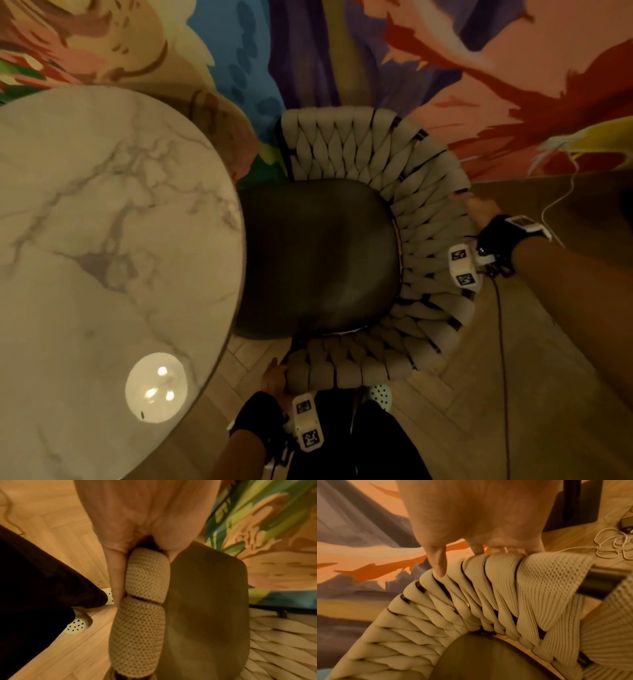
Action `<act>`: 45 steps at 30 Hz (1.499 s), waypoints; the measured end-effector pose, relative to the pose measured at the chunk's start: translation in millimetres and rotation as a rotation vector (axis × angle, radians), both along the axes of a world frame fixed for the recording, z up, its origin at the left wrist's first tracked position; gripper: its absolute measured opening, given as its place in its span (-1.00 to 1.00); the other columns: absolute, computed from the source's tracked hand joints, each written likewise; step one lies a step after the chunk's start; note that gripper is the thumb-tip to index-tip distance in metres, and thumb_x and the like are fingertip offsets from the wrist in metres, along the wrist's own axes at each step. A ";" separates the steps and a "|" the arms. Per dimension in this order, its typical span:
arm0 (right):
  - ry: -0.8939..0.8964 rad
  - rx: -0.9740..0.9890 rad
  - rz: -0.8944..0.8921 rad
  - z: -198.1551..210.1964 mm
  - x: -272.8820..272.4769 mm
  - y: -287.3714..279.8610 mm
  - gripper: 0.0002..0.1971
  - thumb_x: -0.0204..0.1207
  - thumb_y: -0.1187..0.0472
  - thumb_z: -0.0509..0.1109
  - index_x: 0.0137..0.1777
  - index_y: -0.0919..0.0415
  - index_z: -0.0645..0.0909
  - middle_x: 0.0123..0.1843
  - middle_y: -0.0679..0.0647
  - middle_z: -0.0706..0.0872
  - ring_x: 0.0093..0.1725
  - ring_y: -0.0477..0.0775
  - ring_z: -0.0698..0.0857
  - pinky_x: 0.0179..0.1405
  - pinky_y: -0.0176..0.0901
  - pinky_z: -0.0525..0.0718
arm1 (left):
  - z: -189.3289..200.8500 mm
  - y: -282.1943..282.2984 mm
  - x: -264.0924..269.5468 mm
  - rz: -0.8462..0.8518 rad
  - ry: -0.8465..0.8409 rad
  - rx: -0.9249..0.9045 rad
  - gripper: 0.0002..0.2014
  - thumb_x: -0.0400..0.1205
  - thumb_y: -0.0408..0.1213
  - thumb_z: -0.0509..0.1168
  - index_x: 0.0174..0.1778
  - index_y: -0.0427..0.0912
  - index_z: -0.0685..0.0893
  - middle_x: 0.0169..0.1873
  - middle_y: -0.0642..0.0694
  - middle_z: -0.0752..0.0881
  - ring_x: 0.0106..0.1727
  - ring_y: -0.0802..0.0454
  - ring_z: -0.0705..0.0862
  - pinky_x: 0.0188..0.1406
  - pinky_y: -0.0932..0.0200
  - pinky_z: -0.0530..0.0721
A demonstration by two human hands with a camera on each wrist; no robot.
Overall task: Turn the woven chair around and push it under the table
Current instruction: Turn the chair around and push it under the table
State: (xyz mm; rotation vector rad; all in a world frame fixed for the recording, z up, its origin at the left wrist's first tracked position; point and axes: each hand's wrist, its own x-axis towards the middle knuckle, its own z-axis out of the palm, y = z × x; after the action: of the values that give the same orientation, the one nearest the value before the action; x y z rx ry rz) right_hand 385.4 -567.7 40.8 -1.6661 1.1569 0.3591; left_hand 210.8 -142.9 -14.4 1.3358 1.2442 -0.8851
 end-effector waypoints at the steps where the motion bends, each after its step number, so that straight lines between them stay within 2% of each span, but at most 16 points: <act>1: 0.002 0.007 -0.039 -3.2 -0.1 0.5 -0.23 0.55 -0.11 0.38 0.62 0.34 0.26 0.62 0.29 0.38 0.53 0.34 0.43 0.50 0.06 0.41 | -1.3 -0.3 0.0 0.002 0.007 0.016 -0.51 0.71 -0.36 0.04 0.61 -0.31 0.27 0.52 -0.42 0.42 0.52 -0.41 0.43 0.39 -0.25 0.47; 4: -0.042 0.092 -0.010 -0.4 -8.5 5.2 -0.27 0.52 -0.10 0.42 0.57 0.31 0.35 0.54 0.26 0.48 0.47 0.35 0.50 0.47 0.21 0.48 | -23.8 16.9 -13.6 -0.004 0.037 0.035 -0.52 0.67 -0.22 0.08 0.53 -0.25 0.37 0.42 -0.39 0.54 0.32 -0.41 0.58 0.19 -0.29 0.62; 6: -0.083 0.185 -0.074 2.6 -16.6 5.3 -0.38 0.46 -0.05 0.48 0.45 0.25 0.52 0.41 0.23 0.63 0.28 0.33 0.65 0.23 0.23 0.65 | -54.9 35.7 -26.6 0.012 0.056 0.051 -0.47 0.66 -0.14 0.04 0.59 -0.15 0.33 0.43 -0.39 0.54 0.31 -0.41 0.60 -0.02 -0.21 0.73; 9: -0.202 0.278 -0.198 9.6 -43.4 9.1 -0.67 0.56 0.12 0.40 0.30 0.15 0.64 0.16 0.14 0.73 0.03 0.17 0.71 -0.19 -0.09 0.70 | -44.9 39.4 -31.4 0.120 0.036 0.032 -0.42 0.60 -0.09 0.08 0.58 -0.14 0.36 0.39 -0.37 0.57 0.31 -0.39 0.59 -0.01 -0.23 0.73; 10: -0.210 0.288 -0.259 11.4 -56.4 12.0 -0.79 0.59 0.12 0.35 0.18 0.03 0.68 0.05 0.06 0.72 0.05 0.19 0.70 -0.19 -0.09 0.71 | -15.5 27.2 -26.3 0.177 0.034 0.009 -0.47 0.63 -0.10 0.07 0.54 -0.17 0.40 0.33 -0.36 0.60 0.29 -0.37 0.59 0.12 -0.28 0.68; 12: -0.134 0.248 -0.275 5.0 -93.0 15.9 -0.83 0.59 0.05 0.29 -0.03 -0.12 0.73 -0.01 -0.03 0.70 0.20 0.32 0.67 0.10 0.12 0.70 | 14.2 12.9 -27.2 0.276 0.004 -0.041 -0.54 0.69 -0.09 0.02 0.47 -0.20 0.46 0.23 -0.34 0.63 0.22 -0.33 0.57 0.20 -0.25 0.59; 16: 0.025 0.392 -0.174 -15.0 -177.0 62.0 -0.60 0.51 -0.01 0.44 0.33 0.05 0.60 0.34 0.18 0.68 0.27 0.31 0.66 0.26 0.36 0.64 | 42.1 -10.2 -38.3 0.377 -0.023 -0.150 -0.44 0.67 0.10 0.05 0.50 -0.17 0.40 0.28 -0.34 0.57 -0.05 -0.21 0.61 0.16 -0.12 0.57; 19: -0.061 0.430 -0.208 -13.7 -204.4 94.5 -0.66 0.57 0.12 0.41 0.34 -0.02 0.53 0.25 0.09 0.68 0.23 0.25 0.65 0.13 0.25 0.68 | 44.9 -19.6 -31.5 0.349 -0.020 -0.208 -0.48 0.64 0.11 0.11 0.44 -0.09 0.45 0.25 -0.30 0.58 0.01 -0.24 0.61 0.24 -0.16 0.52; 22: -0.090 0.403 -0.236 -10.2 -203.9 105.3 -0.68 0.56 0.27 0.40 0.26 -0.04 0.56 0.17 0.06 0.70 0.15 0.21 0.67 0.07 0.21 0.67 | 37.6 -9.7 -24.3 0.232 -0.055 -0.157 -0.52 0.68 -0.11 0.14 0.50 -0.22 0.46 0.23 -0.29 0.58 -0.07 -0.23 0.63 -0.12 -0.08 0.64; 25: -0.138 0.404 -0.240 -10.2 -204.9 105.1 -0.60 0.54 0.35 0.39 0.36 0.06 0.57 0.21 0.12 0.72 0.17 0.25 0.68 0.06 0.22 0.70 | 37.8 -3.4 -21.8 0.203 -0.091 -0.147 -0.57 0.69 -0.21 0.14 0.48 -0.24 0.48 0.12 -0.23 0.58 -0.13 -0.19 0.60 -0.20 -0.08 0.65; 28: -0.141 0.437 -0.223 -8.5 -212.0 100.1 -0.57 0.54 0.38 0.37 0.38 0.08 0.57 0.31 0.17 0.70 0.24 0.23 0.68 0.04 0.12 0.71 | 34.5 -3.0 -26.2 0.133 -0.123 -0.129 -0.53 0.68 -0.33 0.15 0.55 -0.18 0.37 0.27 -0.15 0.46 -0.16 -0.10 0.58 -0.46 0.02 0.76; 32: -0.135 0.422 -0.161 -4.7 -218.1 100.2 -0.44 0.52 0.44 0.34 0.50 0.04 0.45 0.29 0.15 0.71 0.19 0.17 0.70 -0.12 -0.04 0.73 | 28.9 4.0 -30.5 0.149 -0.143 -0.038 -0.38 0.64 -0.37 0.22 0.62 -0.12 0.17 0.45 -0.35 0.44 -0.18 -0.15 0.61 -0.64 0.05 0.75; 35: -0.109 0.404 -0.144 -5.9 -228.3 101.0 -0.34 0.52 0.47 0.33 0.59 0.04 0.32 0.29 0.17 0.68 0.14 0.10 0.70 -0.20 -0.12 0.72 | 39.1 1.1 -35.5 0.181 -0.111 -0.029 -0.29 0.64 -0.31 0.21 0.65 0.05 -0.01 0.36 -0.46 0.42 -0.20 -0.23 0.60 -0.46 -0.07 0.75; 37: -0.090 0.402 -0.154 -11.8 -238.1 102.0 -0.30 0.53 0.46 0.36 0.62 0.01 0.28 0.31 0.19 0.67 0.16 0.11 0.69 -0.09 -0.05 0.71 | 42.4 3.0 -41.5 0.194 -0.115 -0.030 -0.28 0.65 -0.31 0.22 0.65 0.05 -0.02 0.42 -0.47 0.40 -0.13 -0.27 0.60 -0.26 -0.15 0.66; 40: -0.068 0.394 -0.151 -16.2 -246.2 101.1 -0.25 0.52 0.44 0.40 0.65 -0.01 0.22 0.29 0.19 0.69 0.20 0.15 0.68 0.12 0.10 0.68 | 44.9 4.1 -49.1 0.228 -0.108 0.001 -0.29 0.64 -0.29 0.24 0.64 0.09 0.03 0.49 -0.45 0.41 0.05 -0.32 0.59 -0.21 -0.17 0.64; 45: -0.080 0.418 -0.174 -9.4 -241.3 103.5 -0.35 0.54 0.50 0.34 0.55 0.01 0.30 0.30 0.23 0.64 0.03 0.06 0.68 -0.24 -0.12 0.69 | 47.6 6.3 -49.0 0.234 -0.085 -0.016 -0.31 0.65 -0.29 0.23 0.64 0.08 0.04 0.51 -0.44 0.39 0.19 -0.37 0.54 0.07 -0.27 0.57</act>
State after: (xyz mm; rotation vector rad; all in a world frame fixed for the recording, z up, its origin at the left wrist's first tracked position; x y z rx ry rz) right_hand 144.1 -464.2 31.5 -1.1982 1.0725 0.3897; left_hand 161.8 -136.6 33.2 1.1749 1.2934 -0.6663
